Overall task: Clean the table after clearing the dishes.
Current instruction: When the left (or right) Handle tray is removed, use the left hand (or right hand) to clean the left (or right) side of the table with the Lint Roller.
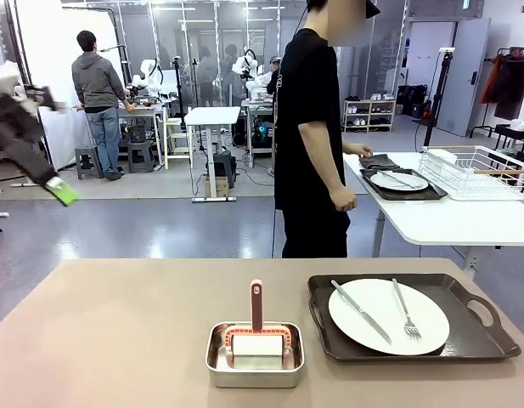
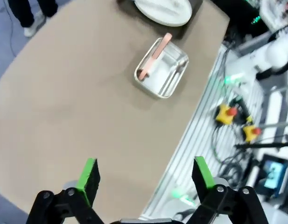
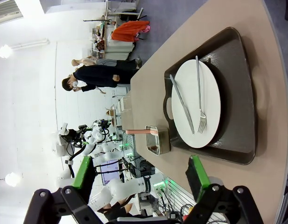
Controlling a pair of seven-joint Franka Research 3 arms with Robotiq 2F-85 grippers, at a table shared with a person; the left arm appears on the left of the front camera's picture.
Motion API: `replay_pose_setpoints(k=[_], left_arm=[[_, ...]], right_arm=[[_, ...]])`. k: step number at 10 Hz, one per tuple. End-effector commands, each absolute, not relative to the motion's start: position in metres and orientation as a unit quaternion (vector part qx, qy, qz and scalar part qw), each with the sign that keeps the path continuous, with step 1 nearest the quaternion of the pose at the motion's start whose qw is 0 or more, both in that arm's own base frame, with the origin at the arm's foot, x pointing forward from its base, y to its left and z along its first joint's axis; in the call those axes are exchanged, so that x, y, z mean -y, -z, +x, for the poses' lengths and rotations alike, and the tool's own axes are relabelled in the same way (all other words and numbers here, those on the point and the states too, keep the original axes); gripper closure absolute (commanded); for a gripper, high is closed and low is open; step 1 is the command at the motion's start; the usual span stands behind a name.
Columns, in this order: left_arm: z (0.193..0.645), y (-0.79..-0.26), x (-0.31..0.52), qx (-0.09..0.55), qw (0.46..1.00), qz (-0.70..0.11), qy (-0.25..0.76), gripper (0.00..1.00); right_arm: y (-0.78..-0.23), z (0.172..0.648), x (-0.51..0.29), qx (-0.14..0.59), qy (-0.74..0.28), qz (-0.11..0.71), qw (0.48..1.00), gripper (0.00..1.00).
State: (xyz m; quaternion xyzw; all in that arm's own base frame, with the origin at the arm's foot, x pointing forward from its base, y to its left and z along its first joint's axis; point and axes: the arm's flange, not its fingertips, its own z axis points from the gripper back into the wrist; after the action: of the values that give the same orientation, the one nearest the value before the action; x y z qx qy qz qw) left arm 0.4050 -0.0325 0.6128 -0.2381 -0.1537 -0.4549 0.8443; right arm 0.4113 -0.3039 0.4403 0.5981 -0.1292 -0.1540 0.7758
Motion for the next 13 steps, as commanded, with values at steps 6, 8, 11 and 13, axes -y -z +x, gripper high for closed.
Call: replay_pose_setpoints(k=[6,8,11,13], left_arm=[[0.388,-0.546,0.18,0.096,0.778,-0.137,0.606,0.0],[0.384,-0.539,0.196,0.094,0.756,-0.171,0.625,0.0],[0.382,-0.542,0.193,0.088,0.771,-0.155,0.611,0.0],[0.382,-0.542,0.193,0.088,0.771,-0.155,0.611,0.0]], right_arm=[[-0.444,0.41,0.303,0.132,0.154,0.599,0.774,0.0],[-0.444,0.41,0.303,0.132,0.154,0.599,0.774,0.0],[-0.444,0.41,0.303,0.132,0.154,0.599,0.774,0.0],[-0.444,0.41,0.303,0.132,0.154,0.599,0.774,0.0]])
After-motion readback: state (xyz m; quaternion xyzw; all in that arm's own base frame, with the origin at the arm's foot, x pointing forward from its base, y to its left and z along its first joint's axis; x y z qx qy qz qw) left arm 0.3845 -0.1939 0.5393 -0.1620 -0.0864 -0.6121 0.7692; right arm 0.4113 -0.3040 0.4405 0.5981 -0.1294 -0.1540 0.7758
